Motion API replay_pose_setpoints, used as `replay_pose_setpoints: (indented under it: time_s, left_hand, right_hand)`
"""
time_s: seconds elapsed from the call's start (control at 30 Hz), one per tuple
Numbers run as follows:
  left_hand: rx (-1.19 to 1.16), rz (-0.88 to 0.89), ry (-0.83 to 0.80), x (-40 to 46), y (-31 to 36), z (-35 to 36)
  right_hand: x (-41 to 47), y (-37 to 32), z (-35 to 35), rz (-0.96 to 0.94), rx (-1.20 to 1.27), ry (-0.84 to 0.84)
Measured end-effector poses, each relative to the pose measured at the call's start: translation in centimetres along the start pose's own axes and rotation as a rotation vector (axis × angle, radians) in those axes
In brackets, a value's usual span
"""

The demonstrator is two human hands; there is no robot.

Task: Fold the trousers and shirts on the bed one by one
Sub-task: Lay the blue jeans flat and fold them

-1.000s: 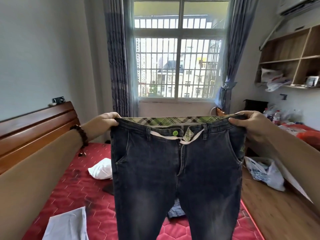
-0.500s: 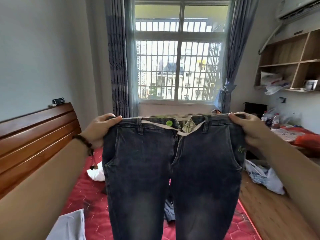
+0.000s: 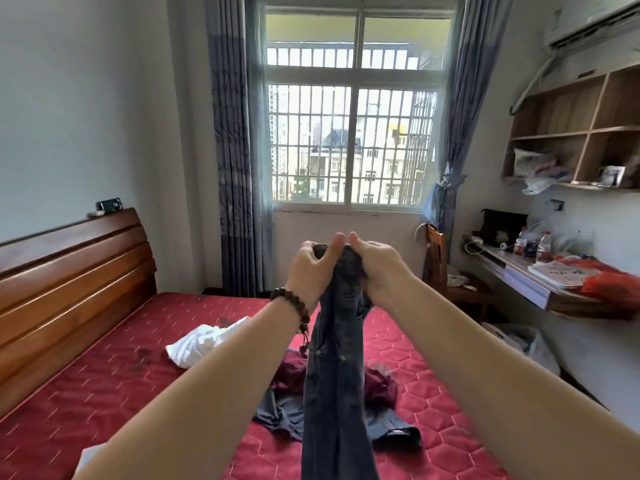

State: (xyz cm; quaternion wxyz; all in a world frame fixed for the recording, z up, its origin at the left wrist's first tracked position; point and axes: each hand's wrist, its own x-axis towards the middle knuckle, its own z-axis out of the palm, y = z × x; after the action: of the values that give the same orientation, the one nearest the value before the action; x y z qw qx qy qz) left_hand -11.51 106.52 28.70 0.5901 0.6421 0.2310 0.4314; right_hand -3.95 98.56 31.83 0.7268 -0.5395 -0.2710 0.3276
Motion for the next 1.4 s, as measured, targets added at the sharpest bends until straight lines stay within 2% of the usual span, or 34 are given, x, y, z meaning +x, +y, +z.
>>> replay_pose_setpoints:
  time_s: [0.07,0.13,0.2,0.23,0.3,0.33,0.37,0.47,0.5,0.53,0.6,0.7,0.8,0.87,0.93,1.0,1.03,1.1,1.2,1.33,1.4]
  left_hand:
    - [0.084,0.061,-0.046,-0.1,-0.5,-0.4]
    - [0.229,0.144,-0.021,-0.2,-1.0,-1.0]
    - [0.234,0.194,0.011,-0.2,-0.8,-1.8]
    - [0.189,0.201,-0.003,-0.2,-0.4,-2.2]
    - [0.076,0.198,-0.083,-0.2,1.0,-3.5]
    - [0.035,0.206,-0.133,-0.3,1.9,-4.1]
    - [0.007,0.219,-0.178,-0.2,2.7,-4.7]
    - [-0.024,0.252,-0.282,0.0,5.1,-6.2]
    - [-0.021,0.256,-0.299,0.1,5.6,-6.6]
    - [-0.018,0.254,-0.3,0.2,6.0,-7.1]
    - [-0.036,0.242,-0.238,0.5,6.3,-8.4]
    - [-0.142,0.155,-0.11,0.7,5.4,-10.8]
    - [-0.19,-0.043,-0.201,0.4,4.8,-11.6]
    - [-0.181,-0.023,-0.18,0.7,5.3,-11.6]
    - [-0.216,0.05,-0.141,1.1,6.5,-11.3]
    - [-0.233,0.096,-0.118,1.5,7.6,-11.0]
    - [-0.224,0.107,-0.109,1.7,7.9,-11.0]
    - [-0.189,0.114,-0.099,2.1,8.4,-11.1]
    - [-0.182,0.134,-0.12,2.3,8.9,-11.1]
    - [-0.182,0.17,-0.13,2.2,9.6,-10.1]
    - [-0.16,0.192,-0.097,1.9,9.8,-9.9]
  right_hand:
    - [-0.3,-0.6,-0.4,0.06,0.013,-0.098]
    - [-0.5,-1.2,-1.3,0.082,-0.053,-0.221]
    - [-0.2,-1.6,-2.5,-0.018,-0.149,-0.249]
    - [0.3,-1.7,-3.3,-0.135,-0.215,-0.2]
    - [1.3,-1.9,-5.4,-0.368,-0.474,0.004]
    - [1.9,-1.9,-6.6,-0.394,-0.574,0.08]
    - [2.4,-1.7,-7.7,-0.336,-0.59,0.065]
    - [3.1,-0.1,-8.6,0.0,-0.229,-0.268]
    - [3.1,0.3,-8.2,0.05,-0.117,-0.325]
    - [3.1,0.5,-7.5,0.046,-0.042,-0.336]
    - [3.2,0.2,-6.1,-0.081,0.03,-0.27]
    - [3.1,-1.2,-3.7,-0.268,-0.033,-0.223]
    - [2.7,-2.2,-1.4,-0.359,-0.08,-0.186]
    - [2.6,-2.5,-1.2,-0.393,-0.052,-0.186]
    - [2.5,-2.2,-2.6,-0.3,-0.018,-0.306]
    - [1.8,-0.5,-3.9,-0.093,-0.141,-0.471]
    - [1.6,0.5,-4.3,-0.051,-0.23,-0.506]
    - [1.8,1.7,-4.6,-0.145,-0.349,-0.381]
    - [2.3,1.9,-5.6,-0.304,-0.332,-0.171]
    - [1.9,5.1,-7.7,-0.15,-0.586,-0.26]
    - [1.5,6.2,-9.0,-0.189,-0.635,-0.21]
